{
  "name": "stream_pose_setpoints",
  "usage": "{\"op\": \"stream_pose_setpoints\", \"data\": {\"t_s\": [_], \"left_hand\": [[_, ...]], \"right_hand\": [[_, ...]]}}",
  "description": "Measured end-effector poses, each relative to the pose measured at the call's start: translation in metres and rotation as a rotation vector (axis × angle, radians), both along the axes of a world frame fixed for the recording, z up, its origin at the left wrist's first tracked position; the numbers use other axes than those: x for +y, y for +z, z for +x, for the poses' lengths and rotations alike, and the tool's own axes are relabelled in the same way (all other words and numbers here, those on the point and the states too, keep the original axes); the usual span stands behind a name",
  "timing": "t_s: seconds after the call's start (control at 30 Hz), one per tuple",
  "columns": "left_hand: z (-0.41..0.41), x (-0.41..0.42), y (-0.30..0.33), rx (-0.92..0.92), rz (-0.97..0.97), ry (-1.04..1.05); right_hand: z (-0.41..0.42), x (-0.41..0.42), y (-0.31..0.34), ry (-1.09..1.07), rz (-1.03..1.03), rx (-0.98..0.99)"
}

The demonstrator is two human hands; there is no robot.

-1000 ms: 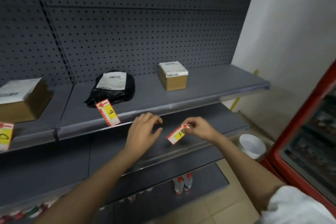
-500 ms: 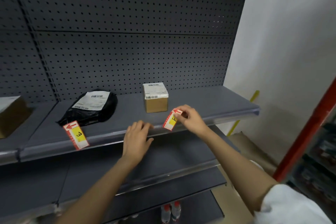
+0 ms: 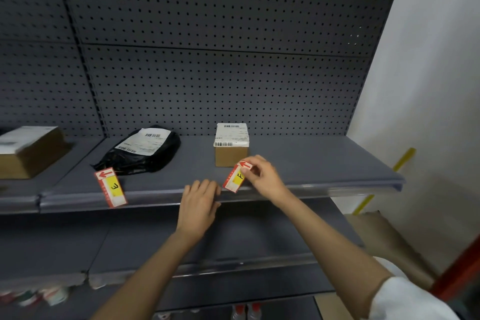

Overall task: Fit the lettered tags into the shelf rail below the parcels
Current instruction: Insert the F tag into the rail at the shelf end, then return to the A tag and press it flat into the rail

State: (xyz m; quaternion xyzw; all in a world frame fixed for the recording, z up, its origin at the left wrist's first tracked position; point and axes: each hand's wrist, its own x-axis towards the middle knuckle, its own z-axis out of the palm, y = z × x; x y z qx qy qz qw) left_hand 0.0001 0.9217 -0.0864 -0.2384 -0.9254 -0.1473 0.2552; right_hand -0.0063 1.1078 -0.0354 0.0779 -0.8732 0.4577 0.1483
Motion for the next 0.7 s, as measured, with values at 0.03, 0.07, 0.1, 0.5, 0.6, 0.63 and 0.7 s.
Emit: {"op": "stream_pose_setpoints", "data": {"t_s": [0.03,0.07,0.1,0.5,0.6,0.63,0.7], "left_hand": [[0.001,0.0,0.0,-0.007,0.034,-0.001],[0.001,0.0,0.0,-0.015,0.066,0.0],[0.001,0.0,0.0,-0.022,0.091,0.002],[0.014,-0.058,0.027,0.042,0.316,0.181],[0.028,-0.109,0.034,0.05,0.377,0.252],[0.035,-0.13,0.036,0.05,0.402,0.289],[0.049,-0.177,0.039,0.058,0.439,0.368]], "right_hand": [[0.0,0.0,-0.003,0.009,0.038,-0.013],[-0.001,-0.001,-0.007,0.019,0.087,-0.031],[-0.001,-0.001,-0.01,0.024,0.129,-0.05],[-0.004,-0.073,0.022,0.1,-0.037,0.267],[-0.009,-0.132,0.029,0.209,-0.035,0.288],[-0.01,-0.154,0.029,0.253,-0.036,0.285],[-0.009,-0.203,0.027,0.347,-0.041,0.275]]}}
